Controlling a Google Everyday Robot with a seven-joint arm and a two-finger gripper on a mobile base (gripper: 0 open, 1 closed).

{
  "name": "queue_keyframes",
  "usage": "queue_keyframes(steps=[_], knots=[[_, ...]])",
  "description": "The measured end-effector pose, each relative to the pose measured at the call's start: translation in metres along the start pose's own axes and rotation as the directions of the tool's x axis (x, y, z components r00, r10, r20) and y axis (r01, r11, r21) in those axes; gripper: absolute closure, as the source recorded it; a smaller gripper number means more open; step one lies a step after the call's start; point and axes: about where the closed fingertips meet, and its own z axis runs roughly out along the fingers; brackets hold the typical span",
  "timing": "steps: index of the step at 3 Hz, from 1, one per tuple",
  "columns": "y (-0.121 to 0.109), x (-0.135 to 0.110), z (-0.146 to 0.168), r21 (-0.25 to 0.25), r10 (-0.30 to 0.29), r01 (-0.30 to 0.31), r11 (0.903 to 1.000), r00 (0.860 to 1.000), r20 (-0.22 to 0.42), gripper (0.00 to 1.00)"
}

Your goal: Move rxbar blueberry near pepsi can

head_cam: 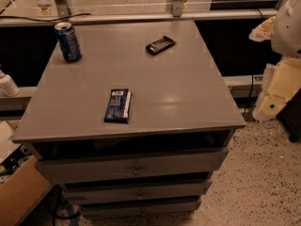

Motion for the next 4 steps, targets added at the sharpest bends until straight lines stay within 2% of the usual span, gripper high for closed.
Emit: queue_keyframes(steps=[1, 2, 3, 4], knots=[[0.002, -0.031, 0.015, -0.034, -0.053, 0.057, 0.9978, 0.994, 0.099, 0.0], [0.014, -0.071, 0.046, -0.072, -0.115, 0.131, 0.9889, 0.975, 0.19, 0.0], [0.034, -0.105, 0.08, -0.114, -0.139, 0.173, 0.9783, 0.957, 0.255, 0.0], [0.034, -0.106, 0.08, -0.114, -0.14, 0.174, 0.9782, 0.956, 0.256, 0.0]])
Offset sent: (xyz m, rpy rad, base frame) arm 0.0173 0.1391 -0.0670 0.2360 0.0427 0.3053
